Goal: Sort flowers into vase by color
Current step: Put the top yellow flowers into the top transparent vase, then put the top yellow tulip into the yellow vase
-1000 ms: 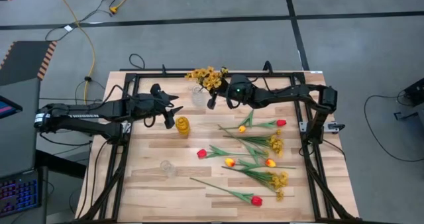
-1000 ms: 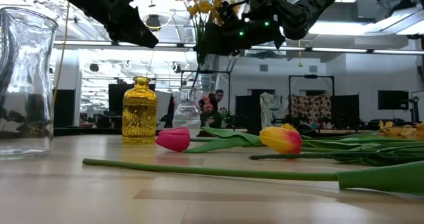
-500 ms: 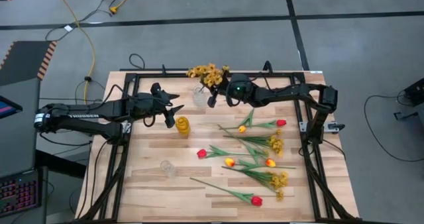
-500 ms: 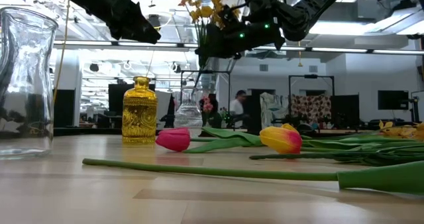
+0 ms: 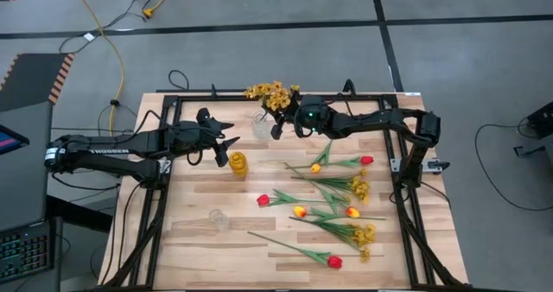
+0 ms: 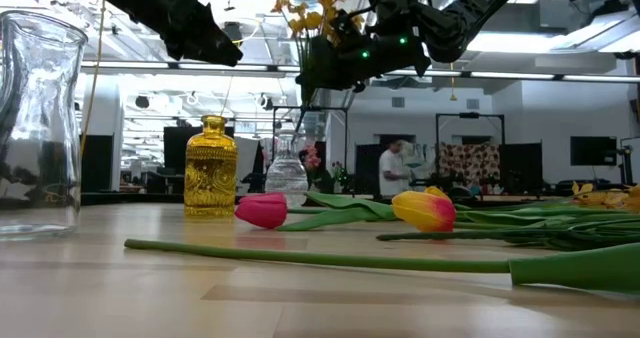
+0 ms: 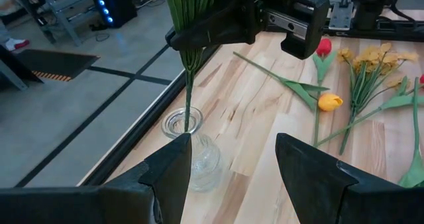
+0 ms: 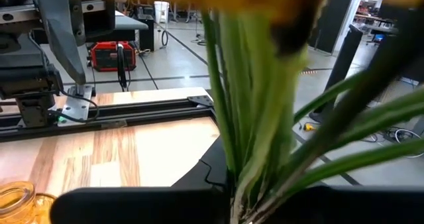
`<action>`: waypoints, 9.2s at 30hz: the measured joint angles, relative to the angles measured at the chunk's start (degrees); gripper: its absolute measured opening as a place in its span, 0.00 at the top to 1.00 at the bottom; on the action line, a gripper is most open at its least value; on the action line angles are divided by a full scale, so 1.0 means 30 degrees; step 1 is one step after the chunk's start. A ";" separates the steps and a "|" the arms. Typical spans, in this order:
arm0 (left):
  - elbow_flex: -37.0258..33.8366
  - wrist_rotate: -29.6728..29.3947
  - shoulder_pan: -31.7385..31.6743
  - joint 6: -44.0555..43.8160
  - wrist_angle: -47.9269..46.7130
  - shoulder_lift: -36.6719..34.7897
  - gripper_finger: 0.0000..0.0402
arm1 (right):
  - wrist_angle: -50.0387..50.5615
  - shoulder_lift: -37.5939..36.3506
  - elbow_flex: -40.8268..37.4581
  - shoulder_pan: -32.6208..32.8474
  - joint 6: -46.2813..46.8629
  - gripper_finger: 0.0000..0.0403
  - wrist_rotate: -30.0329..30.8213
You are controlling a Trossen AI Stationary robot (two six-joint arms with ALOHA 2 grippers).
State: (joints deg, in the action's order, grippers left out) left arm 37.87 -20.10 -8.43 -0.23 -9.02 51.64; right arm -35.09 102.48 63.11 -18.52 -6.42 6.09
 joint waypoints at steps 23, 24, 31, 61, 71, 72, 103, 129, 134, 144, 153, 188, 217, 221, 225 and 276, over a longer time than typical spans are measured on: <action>0.0000 -0.0005 -0.0003 -0.0005 -0.0007 0.0000 0.48 | 0.0690 0.0000 0.0000 0.0000 0.0000 0.50 -0.0036; 0.0000 -0.0007 -0.0003 0.0000 -0.0009 0.0005 0.48 | 0.0707 0.0000 0.0000 0.0000 0.0000 0.48 -0.0031; 0.0000 -0.0007 0.0002 -0.0007 -0.0015 0.0003 0.48 | 0.2209 -0.0036 0.0007 0.0000 0.0000 0.43 0.0176; 0.0000 0.0000 0.0002 -0.0012 -0.0029 0.0005 0.48 | 2.1848 -0.9333 0.0015 0.0034 -0.0385 0.44 0.1508; 0.0000 0.0277 0.0002 -0.0331 -0.0032 0.0001 0.48 | 2.7860 -0.8510 0.0015 -0.0608 -0.2831 0.44 0.1366; 0.0000 0.0277 0.0002 -0.0345 -0.0029 0.0002 0.48 | 2.8187 -0.8141 0.0015 -0.0683 -0.2991 0.44 0.1178; 0.0000 0.0291 0.0000 -0.0360 -0.0189 0.0005 0.48 | 2.8218 0.1167 0.0080 -0.0750 -0.9020 0.54 0.0900; -0.0015 0.0291 -0.0001 0.0204 0.1180 -0.0112 0.48 | 3.0709 -0.1210 -0.0007 0.1195 -0.6025 0.95 0.1071; -0.0015 0.0503 -0.0005 0.0211 0.1268 -0.0112 0.48 | 3.0981 -0.3035 -0.0007 0.1752 -0.4827 0.95 0.1027; -0.0015 0.2085 -0.0005 0.0392 0.2400 -0.0112 0.48 | 3.0591 -0.7484 -0.0007 0.2714 -0.2969 0.95 0.0969; -0.0015 0.5770 0.0400 0.0029 0.4021 0.1049 0.48 | 2.6092 -1.0332 -0.0007 0.3448 -0.2813 0.95 0.0954; 0.3260 0.5174 0.1671 0.2681 2.0534 1.1342 0.48 | 1.3819 -1.0950 0.0007 0.5945 -0.2856 0.95 0.0918; 0.4809 0.5355 0.1656 0.2674 2.0145 1.1633 0.87 | 1.3821 -1.0950 0.0007 0.5923 -0.2849 0.88 0.0947; 0.4809 0.5362 0.1656 0.2674 2.0145 1.1633 0.93 | 1.3814 -1.0950 0.0007 0.5923 -0.2812 0.80 0.0953; 0.4809 0.5358 0.1656 0.2667 2.0138 1.1630 0.96 | 1.3814 -1.0950 0.0007 0.5923 -0.2812 0.71 0.1048; 0.4765 0.2251 0.1649 -0.0517 -0.3876 -0.3064 0.98 | 1.8251 -1.0950 0.0015 0.5916 -0.1180 0.52 0.4014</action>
State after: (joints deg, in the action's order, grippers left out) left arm 52.16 -13.34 -3.49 -1.78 -20.64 42.45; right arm 19.66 69.63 63.16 -0.78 -9.96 18.13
